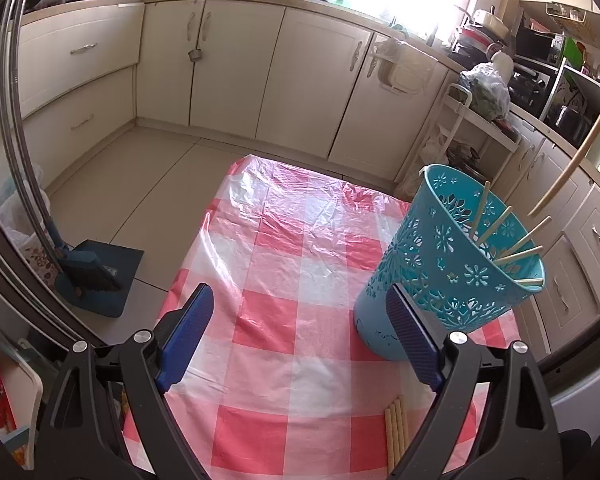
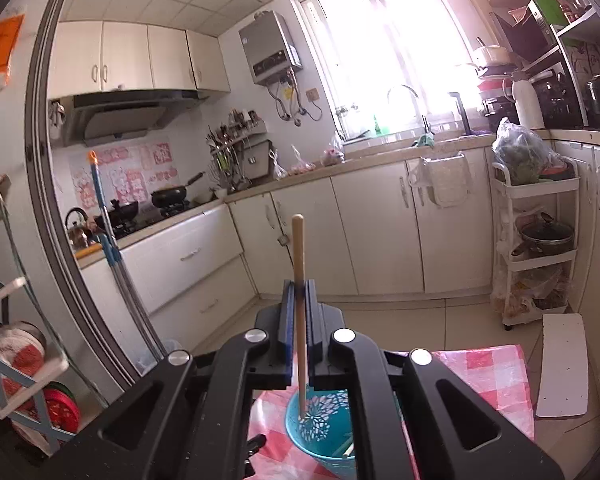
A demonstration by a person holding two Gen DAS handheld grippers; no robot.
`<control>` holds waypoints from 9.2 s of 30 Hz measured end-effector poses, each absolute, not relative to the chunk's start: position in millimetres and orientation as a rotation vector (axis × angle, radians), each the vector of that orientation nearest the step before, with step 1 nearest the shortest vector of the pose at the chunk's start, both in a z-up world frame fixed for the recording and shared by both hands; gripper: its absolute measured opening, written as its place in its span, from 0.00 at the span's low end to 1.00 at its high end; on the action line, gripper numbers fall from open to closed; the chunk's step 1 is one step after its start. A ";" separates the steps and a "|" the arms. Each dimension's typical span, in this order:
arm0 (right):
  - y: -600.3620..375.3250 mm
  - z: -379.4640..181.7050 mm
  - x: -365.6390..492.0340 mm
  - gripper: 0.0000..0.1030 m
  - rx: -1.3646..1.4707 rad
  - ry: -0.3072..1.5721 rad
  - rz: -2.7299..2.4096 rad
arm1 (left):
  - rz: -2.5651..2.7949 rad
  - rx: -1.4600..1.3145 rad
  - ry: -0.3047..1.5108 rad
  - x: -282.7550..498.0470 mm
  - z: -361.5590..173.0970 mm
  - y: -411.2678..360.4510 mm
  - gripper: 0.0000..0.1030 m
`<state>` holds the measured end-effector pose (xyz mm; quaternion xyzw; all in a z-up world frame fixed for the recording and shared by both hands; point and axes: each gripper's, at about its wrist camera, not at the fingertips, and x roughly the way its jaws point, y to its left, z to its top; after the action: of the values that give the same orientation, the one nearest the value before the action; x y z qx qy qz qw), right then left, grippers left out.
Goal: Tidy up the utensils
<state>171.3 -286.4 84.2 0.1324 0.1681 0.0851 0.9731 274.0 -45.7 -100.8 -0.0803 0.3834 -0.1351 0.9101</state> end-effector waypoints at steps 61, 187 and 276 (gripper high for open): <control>-220.0 -151.2 113.0 0.12 0.137 0.941 0.116 | -0.269 -0.052 0.862 273.7 -122.1 -65.2 0.83; -256.1 -153.3 115.7 0.06 0.133 0.928 0.025 | -0.560 -0.191 0.712 194.1 -54.3 -42.1 0.05; -251.3 -153.9 113.7 0.06 0.126 0.917 0.024 | -0.344 0.006 0.618 242.2 -49.8 -87.6 0.80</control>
<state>113.7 -251.3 -153.9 0.0609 0.4424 0.0117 0.8947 242.2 -87.6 -49.8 0.0028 0.3027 -0.1686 0.9380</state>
